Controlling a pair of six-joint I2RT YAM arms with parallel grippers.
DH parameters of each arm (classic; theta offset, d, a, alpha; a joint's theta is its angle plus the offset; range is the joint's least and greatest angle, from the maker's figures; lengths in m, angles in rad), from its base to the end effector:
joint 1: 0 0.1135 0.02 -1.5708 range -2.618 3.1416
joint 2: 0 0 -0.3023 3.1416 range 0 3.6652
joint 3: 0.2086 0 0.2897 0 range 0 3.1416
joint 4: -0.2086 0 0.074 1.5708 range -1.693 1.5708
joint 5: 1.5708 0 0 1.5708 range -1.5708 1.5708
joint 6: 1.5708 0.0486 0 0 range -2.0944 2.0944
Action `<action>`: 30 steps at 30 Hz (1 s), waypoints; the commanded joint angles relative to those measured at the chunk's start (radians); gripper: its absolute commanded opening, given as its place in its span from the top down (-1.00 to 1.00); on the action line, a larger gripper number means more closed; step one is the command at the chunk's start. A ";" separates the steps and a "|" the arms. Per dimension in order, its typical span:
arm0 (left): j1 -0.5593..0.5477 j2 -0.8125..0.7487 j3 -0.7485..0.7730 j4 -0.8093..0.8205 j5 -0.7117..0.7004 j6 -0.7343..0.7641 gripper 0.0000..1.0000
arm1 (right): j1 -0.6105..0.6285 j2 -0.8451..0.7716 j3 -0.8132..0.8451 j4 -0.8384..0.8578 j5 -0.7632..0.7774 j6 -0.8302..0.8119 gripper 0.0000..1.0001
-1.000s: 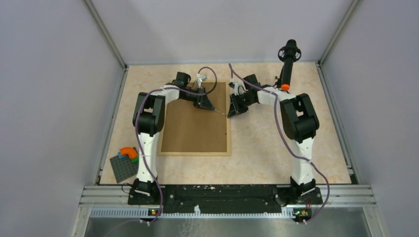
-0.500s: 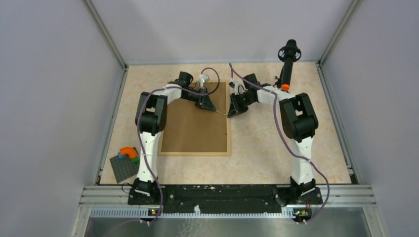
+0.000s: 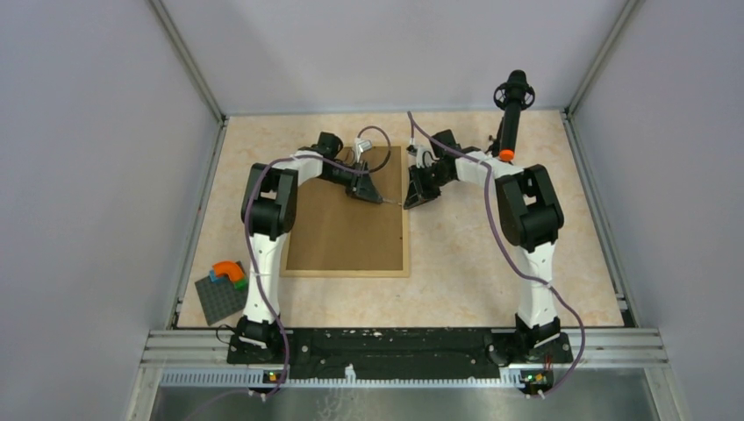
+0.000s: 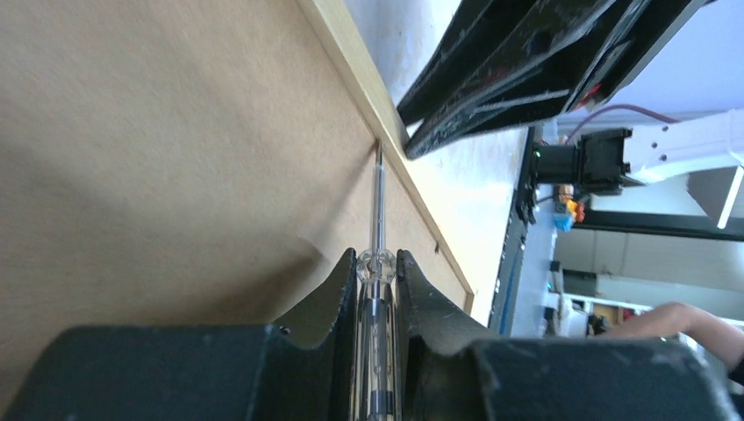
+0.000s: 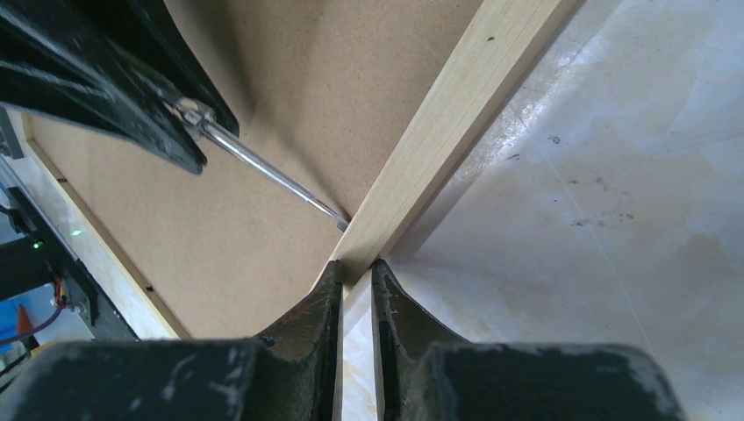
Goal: Take the photo out of the frame
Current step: Release the photo frame item from the photo frame, then adjust the screwdriver.
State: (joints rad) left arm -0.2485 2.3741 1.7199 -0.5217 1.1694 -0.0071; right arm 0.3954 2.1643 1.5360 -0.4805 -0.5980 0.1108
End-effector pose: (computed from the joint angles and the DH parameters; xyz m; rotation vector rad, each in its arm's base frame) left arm 0.5073 -0.1749 0.1127 0.6112 2.3703 -1.6550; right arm 0.4550 0.2196 0.1439 -0.5740 2.6328 0.9603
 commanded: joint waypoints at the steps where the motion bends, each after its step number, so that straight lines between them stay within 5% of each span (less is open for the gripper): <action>1: -0.073 0.101 -0.072 -0.169 -0.089 0.058 1.00 | 0.060 0.150 -0.028 0.106 0.284 -0.042 0.82; 9: -0.075 0.101 -0.096 -0.084 -0.044 -0.029 1.00 | 0.060 0.156 -0.033 0.099 0.293 -0.037 0.82; 14: 0.002 -0.065 -0.216 0.116 -0.037 -0.137 1.00 | 0.047 0.056 -0.095 0.160 0.196 -0.066 0.65; 18: 0.010 -0.103 -0.154 -0.009 -0.058 -0.027 1.00 | 0.040 -0.054 -0.167 0.219 0.101 -0.206 0.52; 23: 0.020 -0.122 -0.121 -0.178 -0.063 0.118 1.00 | 0.036 -0.092 -0.136 0.091 0.065 -0.304 0.48; 26: 0.024 -0.155 -0.149 -0.295 -0.037 0.268 1.00 | 0.024 -0.201 -0.198 0.140 -0.007 -0.261 0.10; 30: 0.024 -0.192 -0.184 -0.387 0.042 0.361 1.00 | 0.060 -0.338 -0.291 0.216 -0.091 -0.304 -0.09</action>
State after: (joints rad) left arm -0.2283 2.2715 1.5566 -0.7574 1.1473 0.1894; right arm 0.4171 1.9808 1.3006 -0.3168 -0.6086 -0.1139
